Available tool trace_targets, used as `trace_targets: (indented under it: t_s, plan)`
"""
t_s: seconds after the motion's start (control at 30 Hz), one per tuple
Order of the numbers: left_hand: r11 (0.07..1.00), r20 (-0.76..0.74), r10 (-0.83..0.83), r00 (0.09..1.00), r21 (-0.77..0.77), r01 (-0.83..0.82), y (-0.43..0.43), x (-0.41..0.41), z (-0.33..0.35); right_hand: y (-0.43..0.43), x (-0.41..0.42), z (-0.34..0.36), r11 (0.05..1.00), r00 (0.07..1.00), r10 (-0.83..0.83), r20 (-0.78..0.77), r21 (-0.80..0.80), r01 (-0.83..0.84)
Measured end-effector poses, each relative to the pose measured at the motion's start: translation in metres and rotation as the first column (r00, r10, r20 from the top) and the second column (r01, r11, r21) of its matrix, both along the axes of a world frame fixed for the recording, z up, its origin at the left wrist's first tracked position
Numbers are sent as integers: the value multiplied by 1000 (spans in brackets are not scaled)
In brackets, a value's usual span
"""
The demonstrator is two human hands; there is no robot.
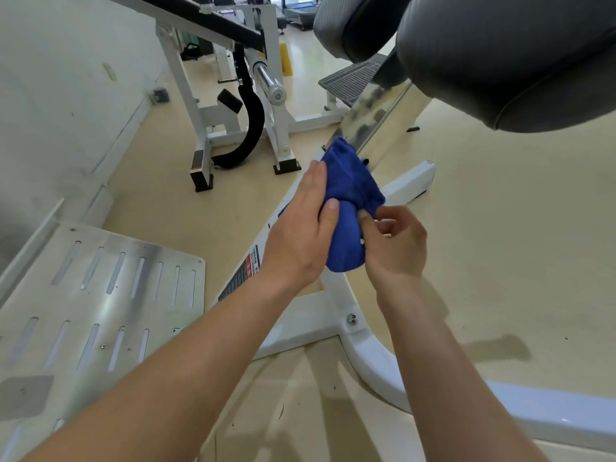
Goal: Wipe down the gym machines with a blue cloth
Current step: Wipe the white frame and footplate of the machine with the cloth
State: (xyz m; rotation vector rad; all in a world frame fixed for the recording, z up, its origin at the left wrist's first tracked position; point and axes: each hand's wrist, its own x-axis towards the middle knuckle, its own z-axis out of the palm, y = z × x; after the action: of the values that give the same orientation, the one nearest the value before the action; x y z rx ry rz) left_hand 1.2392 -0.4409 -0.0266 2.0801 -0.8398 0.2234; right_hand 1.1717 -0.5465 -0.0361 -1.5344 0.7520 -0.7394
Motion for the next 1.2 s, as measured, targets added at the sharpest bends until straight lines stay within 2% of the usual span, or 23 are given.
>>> trace_targets:
  t_s: [0.13, 0.23, 0.33, 0.5, 0.67, 0.87, 1.0, 1.07, 1.2]
  plan:
    - [1000, 2, 24, 1000, 20, -24, -8, 14, 10, -5, 6, 12, 994, 992, -64, 108, -76, 72]
    - [997, 69, -9, 998, 81, 3, -24, 22, 26, -16, 15, 26, 995, 984, -70, 164, -59, 81]
    - [994, 103, -22, 994, 113, 11, -26, 22, 31, -20, 19, 22, 997, 990, -36, 138, -65, 45]
    - [995, 74, -14, 997, 97, 6, -1, 13, 10, 2, 14, 9, 996, 988, -19, 155, -80, 32]
    - [993, 63, -47, 997, 109, 40, -11, 19, 29, 17, 17, 17, 994, 981, 72, 180, -93, -56]
    - [982, 84, -154, 984, 127, 143, -33, 38, 64, 3, 38, 37, 992, 989, -23, 145, -119, 41]
    - [954, 226, -253, 941, 219, 204, -52, 51, 91, -11, 47, 51, 984, 964, -124, 234, -96, 150]
    - [946, 233, -292, 928, 215, 244, -55, 56, 93, -16, 51, 56, 977, 948, -154, 278, -99, 187]
    - [953, 244, -229, 942, 254, 166, -42, 53, 72, -6, 47, 37, 977, 965, -110, 236, -151, 148]
